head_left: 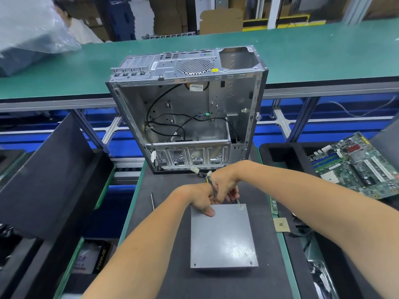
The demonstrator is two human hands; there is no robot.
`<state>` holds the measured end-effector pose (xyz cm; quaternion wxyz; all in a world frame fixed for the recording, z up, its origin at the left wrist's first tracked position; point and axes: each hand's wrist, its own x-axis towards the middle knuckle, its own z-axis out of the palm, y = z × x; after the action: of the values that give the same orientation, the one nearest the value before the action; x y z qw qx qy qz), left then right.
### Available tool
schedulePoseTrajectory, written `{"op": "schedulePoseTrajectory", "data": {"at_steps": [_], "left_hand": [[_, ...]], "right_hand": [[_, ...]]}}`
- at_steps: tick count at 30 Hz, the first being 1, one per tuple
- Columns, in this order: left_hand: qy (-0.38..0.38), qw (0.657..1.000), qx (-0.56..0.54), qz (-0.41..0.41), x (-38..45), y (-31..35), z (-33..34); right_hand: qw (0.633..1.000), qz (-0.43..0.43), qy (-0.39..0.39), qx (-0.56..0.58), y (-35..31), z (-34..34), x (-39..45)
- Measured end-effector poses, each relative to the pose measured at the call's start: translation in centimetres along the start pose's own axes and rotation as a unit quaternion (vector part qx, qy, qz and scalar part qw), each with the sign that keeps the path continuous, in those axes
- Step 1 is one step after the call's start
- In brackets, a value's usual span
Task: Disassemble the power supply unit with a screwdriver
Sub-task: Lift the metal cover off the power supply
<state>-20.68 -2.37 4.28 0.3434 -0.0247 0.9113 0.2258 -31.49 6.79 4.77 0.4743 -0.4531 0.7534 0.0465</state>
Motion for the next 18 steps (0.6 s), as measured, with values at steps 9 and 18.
{"op": "schedulePoseTrajectory", "data": {"at_steps": [9, 18], "left_hand": [[-0.009, 1.0, 0.028, 0.001, -0.34, 0.36, 0.05], [-0.018, 0.999, 0.039, 0.007, -0.52, 0.94, -0.2]], "right_hand": [[1.0, 0.01, -0.018, 0.007, 0.28, -0.12, 0.04], [0.997, 0.017, -0.057, 0.055, 0.77, 0.0, -0.08]]}}
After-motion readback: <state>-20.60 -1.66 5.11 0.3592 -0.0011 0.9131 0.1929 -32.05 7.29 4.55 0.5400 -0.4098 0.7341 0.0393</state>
